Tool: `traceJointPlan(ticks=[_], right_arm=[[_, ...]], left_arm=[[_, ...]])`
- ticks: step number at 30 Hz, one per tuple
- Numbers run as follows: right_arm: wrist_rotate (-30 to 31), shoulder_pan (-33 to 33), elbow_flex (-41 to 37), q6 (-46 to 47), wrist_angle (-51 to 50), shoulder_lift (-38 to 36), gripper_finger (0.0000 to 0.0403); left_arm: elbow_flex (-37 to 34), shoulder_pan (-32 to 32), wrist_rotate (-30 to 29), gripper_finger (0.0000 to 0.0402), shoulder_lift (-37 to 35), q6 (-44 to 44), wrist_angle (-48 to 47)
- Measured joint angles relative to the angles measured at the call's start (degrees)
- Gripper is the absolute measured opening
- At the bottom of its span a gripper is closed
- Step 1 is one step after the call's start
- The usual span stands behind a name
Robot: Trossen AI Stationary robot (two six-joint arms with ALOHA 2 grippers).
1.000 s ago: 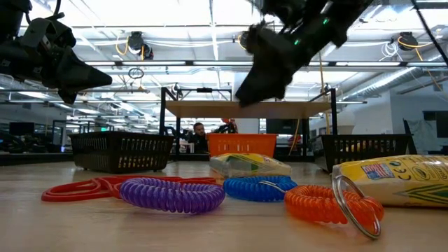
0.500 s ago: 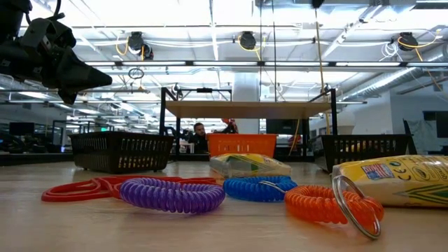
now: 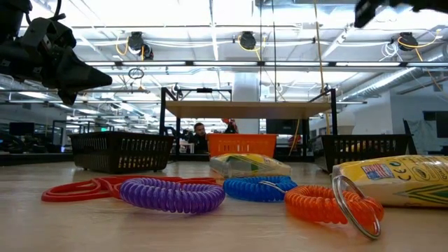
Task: Pick & Place Office Desk Supplies
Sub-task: Put the yellow pack of crayons into the right black bin
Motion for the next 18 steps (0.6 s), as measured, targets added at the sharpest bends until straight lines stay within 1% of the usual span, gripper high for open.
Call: traceJointPlan(ticks=[5,10,14,18], right_arm=[[0.97,-0.11,-5.59,0.33,-0.74,-7.76,0.0000],[1.79,-0.13,-8.76,0.62,-5.44,-14.10,0.0000],[1.92,-0.13,-11.07,1.20,-5.74,-17.37,0.0000],[1.75,-0.13,-12.07,1.93,-6.10,-18.65,0.0000]], left_arm=[[0.00,0.02,-0.02,0.0021,0.00,-0.17,-0.02],[0.00,0.02,-0.02,0.0021,0.00,-1.40,-0.02],[0.00,0.02,-0.02,0.0021,-0.01,-1.67,-0.02],[0.00,0.02,0.00,0.0021,0.00,-1.76,-0.02]])
